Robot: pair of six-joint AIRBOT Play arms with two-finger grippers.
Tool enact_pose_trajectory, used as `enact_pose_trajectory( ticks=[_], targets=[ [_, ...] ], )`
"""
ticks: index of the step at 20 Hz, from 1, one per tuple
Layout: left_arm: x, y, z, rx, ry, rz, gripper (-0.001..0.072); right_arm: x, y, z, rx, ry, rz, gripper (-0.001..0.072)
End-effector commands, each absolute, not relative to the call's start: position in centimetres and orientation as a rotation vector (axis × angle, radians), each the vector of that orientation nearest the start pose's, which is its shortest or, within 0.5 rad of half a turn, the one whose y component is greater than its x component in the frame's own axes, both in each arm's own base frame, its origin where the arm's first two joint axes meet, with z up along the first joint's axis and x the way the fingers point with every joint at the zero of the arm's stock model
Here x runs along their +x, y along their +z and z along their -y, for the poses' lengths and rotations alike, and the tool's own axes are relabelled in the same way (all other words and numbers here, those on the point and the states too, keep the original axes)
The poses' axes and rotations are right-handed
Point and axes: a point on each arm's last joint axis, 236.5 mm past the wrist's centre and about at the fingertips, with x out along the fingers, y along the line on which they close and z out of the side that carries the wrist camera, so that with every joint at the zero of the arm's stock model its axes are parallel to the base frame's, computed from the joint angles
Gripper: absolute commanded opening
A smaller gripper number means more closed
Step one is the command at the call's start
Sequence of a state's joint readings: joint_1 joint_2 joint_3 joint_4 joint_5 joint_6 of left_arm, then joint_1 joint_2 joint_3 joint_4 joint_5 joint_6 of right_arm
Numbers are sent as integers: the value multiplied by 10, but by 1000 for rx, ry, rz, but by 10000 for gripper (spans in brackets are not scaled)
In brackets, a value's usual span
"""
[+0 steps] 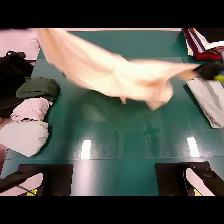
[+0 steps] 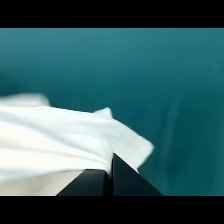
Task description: Fold the shirts.
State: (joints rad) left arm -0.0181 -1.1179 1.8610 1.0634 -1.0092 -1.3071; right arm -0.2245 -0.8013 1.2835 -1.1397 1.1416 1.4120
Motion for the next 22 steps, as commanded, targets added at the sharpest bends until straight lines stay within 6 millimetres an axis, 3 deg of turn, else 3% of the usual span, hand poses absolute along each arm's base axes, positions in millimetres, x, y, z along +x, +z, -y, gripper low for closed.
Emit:
enact_pose_trajectory(
  ticks=[1, 3, 5, 7, 9, 10, 12, 14, 16, 18, 20, 22],
  targets=[
    [277, 552, 95, 48, -411, 154, 22, 283, 383, 13, 114, 16, -278, 16],
    [216, 590, 94, 83, -401, 298, 22, 255, 417, 20, 82, -49, -192, 16],
    [171, 611, 91, 91, -389, 402, 22, 237, 437, 28, 58, -115, -162, 16],
    [150, 623, 89, 97, -378, 463, 22, 229, 446, 38, 45, -169, -186, 16],
    [158, 619, 86, 103, -360, 447, 21, 234, 443, 45, 47, -178, -248, 16],
    [178, 610, 84, 104, -350, 405, 21, 241, 438, 46, 55, -160, -289, 16],
    [236, 578, 83, 92, -351, 273, 21, 269, 413, 40, 119, -74, -396, 16],
    [312, 522, 86, 34, -371, 70, 21, 306, 362, 22, 188, 41, -564, 15],
    [386, 447, 90, -24, -387, -162, 22, 341, 289, 5, 242, 95, -774, 15],
    [448, 361, 93, -67, -399, -388, 22, 364, 210, 7, 222, 33, -988, 15],
    [496, 275, 95, -114, -399, -577, 22, 378, 145, 10, 182, -13, -1158, 16],
    [531, 198, 96, -145, -393, -725, 22, 399, 103, 2, 173, 0, -1242, 16]
  ],
)
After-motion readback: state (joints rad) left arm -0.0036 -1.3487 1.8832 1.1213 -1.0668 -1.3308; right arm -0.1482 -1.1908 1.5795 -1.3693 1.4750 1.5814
